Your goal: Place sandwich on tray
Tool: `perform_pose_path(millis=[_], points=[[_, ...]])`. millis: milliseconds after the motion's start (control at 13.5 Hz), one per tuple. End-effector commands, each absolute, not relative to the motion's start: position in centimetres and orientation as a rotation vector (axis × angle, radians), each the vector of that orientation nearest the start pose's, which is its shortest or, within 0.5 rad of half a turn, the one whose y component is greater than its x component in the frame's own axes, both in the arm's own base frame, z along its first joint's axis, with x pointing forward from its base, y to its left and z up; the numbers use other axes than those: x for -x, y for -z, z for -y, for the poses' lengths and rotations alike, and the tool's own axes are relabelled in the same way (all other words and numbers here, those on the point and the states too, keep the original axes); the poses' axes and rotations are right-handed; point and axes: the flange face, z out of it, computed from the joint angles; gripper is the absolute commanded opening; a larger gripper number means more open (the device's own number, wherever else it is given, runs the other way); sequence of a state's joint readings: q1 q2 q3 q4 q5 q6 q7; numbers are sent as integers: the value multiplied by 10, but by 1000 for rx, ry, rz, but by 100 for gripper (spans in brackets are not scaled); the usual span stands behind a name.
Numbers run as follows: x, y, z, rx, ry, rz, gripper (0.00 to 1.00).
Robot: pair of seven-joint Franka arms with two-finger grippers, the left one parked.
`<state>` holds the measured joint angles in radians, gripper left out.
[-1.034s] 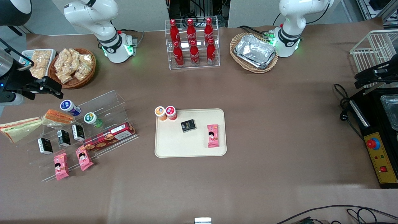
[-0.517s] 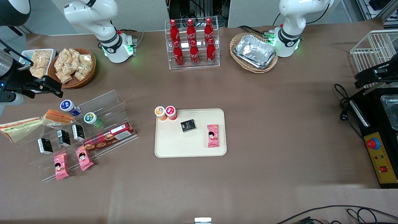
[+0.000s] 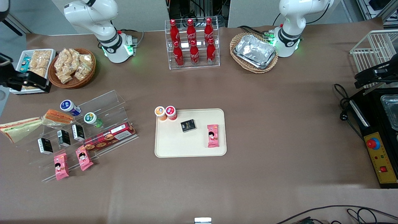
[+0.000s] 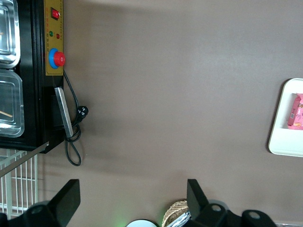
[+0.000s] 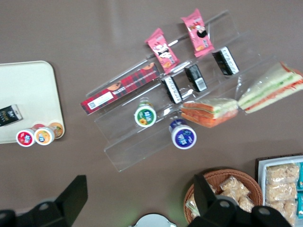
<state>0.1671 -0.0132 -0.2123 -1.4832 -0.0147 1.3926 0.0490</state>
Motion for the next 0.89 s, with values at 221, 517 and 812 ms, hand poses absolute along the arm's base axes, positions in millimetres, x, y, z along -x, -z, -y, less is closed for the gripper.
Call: perform_pose_path(millis=[221,517,812], points=[[-525,-661,95,3123,-74,-340,100],[-531,-654,130,3114,-23,-487,100],[-543,-632,162,3064,-25,-824,100]])
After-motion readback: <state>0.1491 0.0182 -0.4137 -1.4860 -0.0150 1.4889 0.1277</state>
